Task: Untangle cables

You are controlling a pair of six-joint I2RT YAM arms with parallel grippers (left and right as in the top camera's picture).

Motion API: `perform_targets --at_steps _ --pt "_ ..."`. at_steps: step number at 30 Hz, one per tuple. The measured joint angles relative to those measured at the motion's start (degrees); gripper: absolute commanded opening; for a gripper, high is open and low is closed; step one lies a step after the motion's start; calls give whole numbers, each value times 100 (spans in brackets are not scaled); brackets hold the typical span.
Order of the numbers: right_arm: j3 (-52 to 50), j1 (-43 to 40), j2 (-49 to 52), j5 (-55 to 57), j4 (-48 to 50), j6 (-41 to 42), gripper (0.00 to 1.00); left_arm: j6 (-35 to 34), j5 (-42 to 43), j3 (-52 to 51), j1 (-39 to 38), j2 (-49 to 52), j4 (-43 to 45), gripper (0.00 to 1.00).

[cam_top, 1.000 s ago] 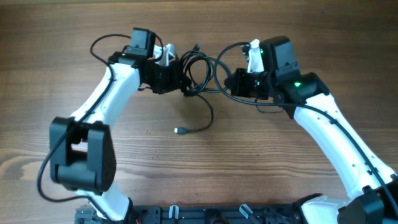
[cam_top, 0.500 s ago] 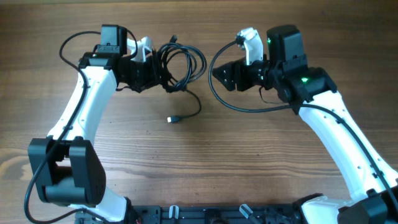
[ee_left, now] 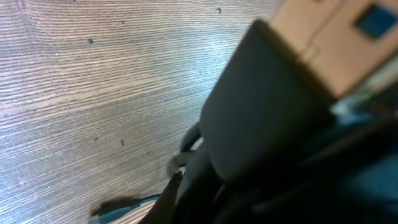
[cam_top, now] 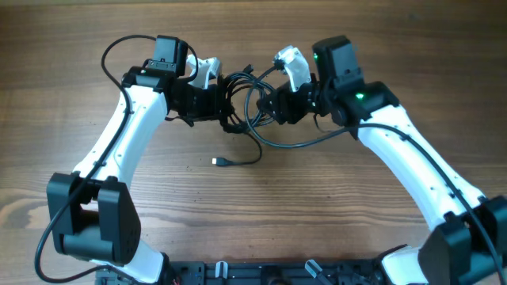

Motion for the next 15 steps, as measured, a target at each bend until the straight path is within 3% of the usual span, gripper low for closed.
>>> perform_targets --at_steps 1,2,7,11,12,15 --pt "0 2 26 -48 72 85 13 2 -13 0 0 -2 15 4" --pt "2 4 33 -70 160 205 4 0 -15 0 0 -2 28 4" --pt "2 -33 31 -94 363 1040 4 -420 -468 0 -26 -11 90 4" --pt "-24 -118 -463 57 328 2000 4 -2251 -1318 15 -278 -221 122 4" --pt "-35 -195 -741 114 297 2157 4 -3136 -1685 59 -380 -326 127 4" --pt "-129 -516 -1770 155 114 2750 4 -4409 -1823 240 -398 -459 214 4"
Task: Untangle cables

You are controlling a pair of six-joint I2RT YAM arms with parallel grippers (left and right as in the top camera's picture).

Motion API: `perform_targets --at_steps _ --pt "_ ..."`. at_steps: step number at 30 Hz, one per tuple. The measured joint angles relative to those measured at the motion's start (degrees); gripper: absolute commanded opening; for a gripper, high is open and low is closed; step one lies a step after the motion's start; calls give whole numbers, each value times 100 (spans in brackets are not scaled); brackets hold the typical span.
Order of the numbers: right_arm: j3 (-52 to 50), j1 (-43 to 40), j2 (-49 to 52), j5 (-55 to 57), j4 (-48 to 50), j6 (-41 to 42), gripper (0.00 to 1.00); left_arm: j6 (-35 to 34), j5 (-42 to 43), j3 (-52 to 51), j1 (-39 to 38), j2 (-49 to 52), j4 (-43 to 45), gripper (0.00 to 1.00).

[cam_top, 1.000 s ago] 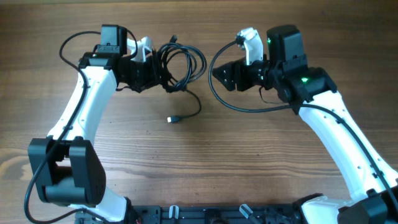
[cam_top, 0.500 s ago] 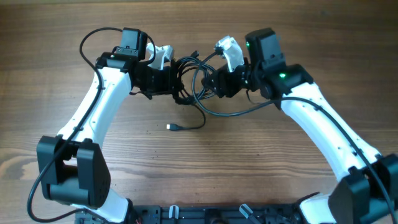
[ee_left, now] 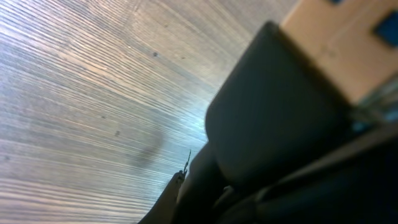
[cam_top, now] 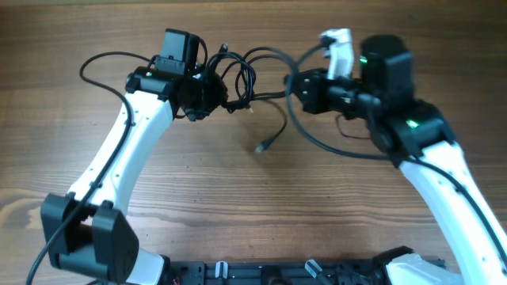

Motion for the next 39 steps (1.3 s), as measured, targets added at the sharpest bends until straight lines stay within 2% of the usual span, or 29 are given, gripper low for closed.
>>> perform_targets --at_steps 3,5,7,9,11,13,14,18,19,20,23,26,29,35,39 --pt "-13 -439 -262 -20 -175 374 4 -328 -11 52 -4 -87 -66 4" --pt "-11 -678 -326 260 -756 802 4 -433 -273 33 -2 -37 -195 4" --pt "-11 -785 -326 1067 -1294 1036 4 -446 -584 -28 -2 55 -238 4" --pt "118 -1161 -282 2146 -1574 1132 4 -444 -1423 -199 310 195 -415 4" --pt "142 -1207 -46 2564 -1727 1128 5 -446 -1794 -251 476 289 -426 4" --pt "142 -1209 409 2404 -1711 890 16 -400 -1888 -251 455 289 -426 4" --pt "142 -1207 675 1956 -1519 463 24 -236 -1818 -254 442 289 -380 4" --pt "142 -1196 909 160 -833 -1174 56 1447 -428 -258 448 289 116 4" --pt "142 -1191 909 -101 -730 -1351 60 2107 284 -258 448 289 94 4" --pt "140 -1191 909 -356 -614 -1552 65 2479 710 -258 437 291 66 4" --pt "142 -1134 909 -925 -446 -1926 67 3383 2100 -260 431 289 -20 4" --pt "142 -920 909 -1287 -444 -2076 67 3681 2706 -260 431 291 -22 4" --pt "142 -780 909 -1749 -210 -2096 67 3762 2870 -260 431 289 -39 4" --pt "140 -920 911 -2020 857 -1394 67 3766 2916 -260 431 289 -39 4" --pt "155 -938 911 -2111 398 -1322 67 3783 2859 -260 431 289 -39 4"
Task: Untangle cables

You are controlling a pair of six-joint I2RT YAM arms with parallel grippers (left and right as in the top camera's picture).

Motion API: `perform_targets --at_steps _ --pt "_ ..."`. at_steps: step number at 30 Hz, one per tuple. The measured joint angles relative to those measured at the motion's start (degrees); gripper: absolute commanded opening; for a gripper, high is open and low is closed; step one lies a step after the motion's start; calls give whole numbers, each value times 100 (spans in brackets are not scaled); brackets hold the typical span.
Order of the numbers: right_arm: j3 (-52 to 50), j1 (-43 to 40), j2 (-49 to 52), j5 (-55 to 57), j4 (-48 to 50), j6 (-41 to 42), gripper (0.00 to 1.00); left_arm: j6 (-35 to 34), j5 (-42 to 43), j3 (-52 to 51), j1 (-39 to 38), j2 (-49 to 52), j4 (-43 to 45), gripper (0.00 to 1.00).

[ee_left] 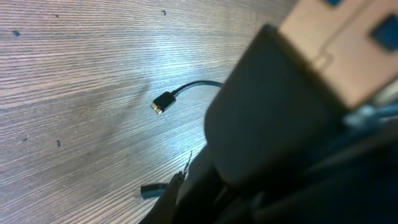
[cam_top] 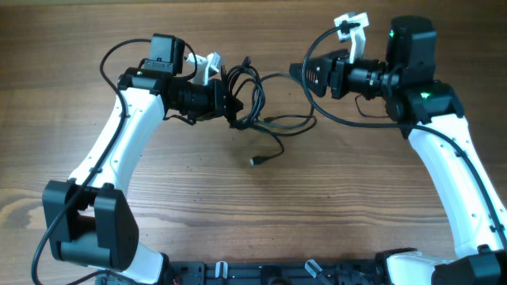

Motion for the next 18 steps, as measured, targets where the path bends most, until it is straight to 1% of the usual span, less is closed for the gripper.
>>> perform_targets --at_steps 1,4,7,9,10,14,15,16,18 --pt "11 2 0 -24 -332 -107 66 4 -35 0 0 0 4 4" --pt "13 140 31 -107 -772 -520 64 44 -254 0 0 0 26 4" --pt "13 173 42 -162 -774 -660 65 44 -474 0 0 0 46 4" --pt "13 173 44 -179 -721 -706 72 28 -706 0 0 0 103 4" --pt "13 173 46 -188 -658 -739 74 -31 -883 0 0 0 131 4" --pt "13 203 105 -190 -535 -765 73 -219 -1202 0 0 0 197 4" --pt "13 264 221 -190 -529 -767 72 -225 -1196 0 0 0 195 4" --pt "13 358 437 -190 -529 -772 66 -236 -1193 0 0 2 192 4" --pt "13 490 841 -170 -529 -796 43 -243 -1196 0 0 2 138 4"
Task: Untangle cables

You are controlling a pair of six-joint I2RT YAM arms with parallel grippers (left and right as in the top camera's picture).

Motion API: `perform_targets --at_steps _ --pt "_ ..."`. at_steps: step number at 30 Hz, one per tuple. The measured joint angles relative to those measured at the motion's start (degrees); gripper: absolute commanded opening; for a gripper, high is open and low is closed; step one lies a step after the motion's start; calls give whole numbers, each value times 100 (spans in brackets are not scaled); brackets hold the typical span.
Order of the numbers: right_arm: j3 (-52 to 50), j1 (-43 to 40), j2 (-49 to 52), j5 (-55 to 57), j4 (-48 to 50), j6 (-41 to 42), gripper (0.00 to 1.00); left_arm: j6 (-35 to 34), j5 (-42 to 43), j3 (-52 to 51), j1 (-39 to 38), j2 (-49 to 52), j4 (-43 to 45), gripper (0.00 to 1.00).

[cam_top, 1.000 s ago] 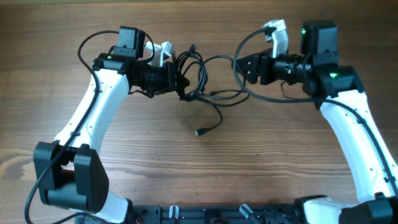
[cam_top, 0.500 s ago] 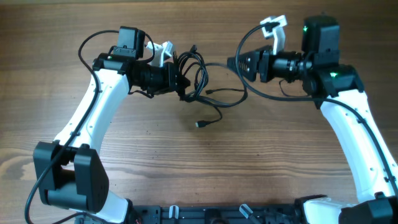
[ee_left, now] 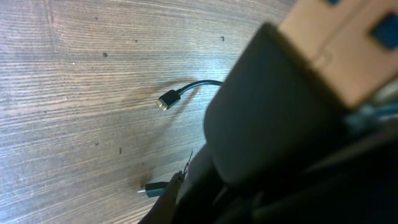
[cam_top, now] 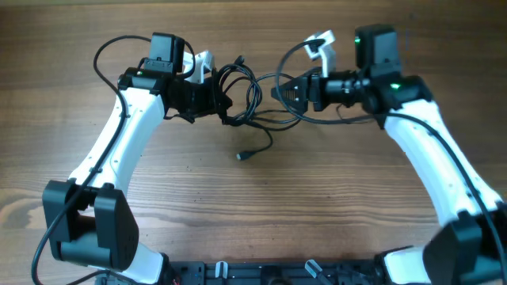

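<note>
A tangle of black cables (cam_top: 242, 87) hangs between my two grippers above the wooden table. In the overhead view my left gripper (cam_top: 225, 106) is shut on the left side of the tangle. My right gripper (cam_top: 278, 92) is close on its right, shut on a strand that loops out of it. One loose end with a plug (cam_top: 241, 156) lies on the table below the tangle. The left wrist view is mostly filled by the gripper's own dark body, and its jaws are hidden. Beside that body a gold-tipped plug (ee_left: 165, 101) and a second plug (ee_left: 153, 187) lie on the wood.
The wooden table (cam_top: 158, 206) stretches around both arms. Each arm's own supply cable arcs beside it, left (cam_top: 103, 55) and right (cam_top: 348, 117). A black rack (cam_top: 261, 273) runs along the front edge.
My right gripper has moved left and lower, nearer to the left gripper, so the strand between them is slacker. The loose plug on the table lies slightly further left. The left gripper has barely moved.
At first both grippers were close together on the tangle low over the table. Then they were further apart, with strands stretched between them and a loose end hanging. Later the right gripper was far to the right. Now it is back beside the tangle.
</note>
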Motion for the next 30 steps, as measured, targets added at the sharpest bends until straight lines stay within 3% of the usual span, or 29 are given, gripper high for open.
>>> perform_targets --at_steps 3,4,6,9,14,17,19,21,23,27,30 --pt "-4 31 177 22 81 46 9 -7 -114 0 0 -2 -7 4" --pt "-2 13 173 24 240 164 5 -39 -223 0 0 0 -7 4" --pt "-7 -105 168 13 562 601 4 -238 -608 0 0 0 -11 4" --pt "-9 -579 48 48 866 1563 4 -1134 -1523 2 -61 -2 -136 4" --pt "-20 -1086 -127 702 164 2691 4 -2041 -1945 52 -221 -2 -229 4" --pt "-22 -1086 -155 1106 -619 2708 21 -2232 -2098 52 -221 -2 -238 4" --pt "-22 -1174 -232 1504 -990 2490 48 -2247 -2253 31 -101 -2 -197 4" --pt "-17 -1198 -289 1755 -1139 2223 58 -2090 -1976 11 7 -2 87 4" --pt "-17 -1198 -289 1725 -1106 1834 64 -1755 -1268 9 7 -2 328 4" --pt "9 -1082 -289 944 -935 1156 64 -1342 -85 9 2 -2 424 4" --pt "52 -560 -299 800 -719 1130 59 -1853 13 9 2 -2 424 4"
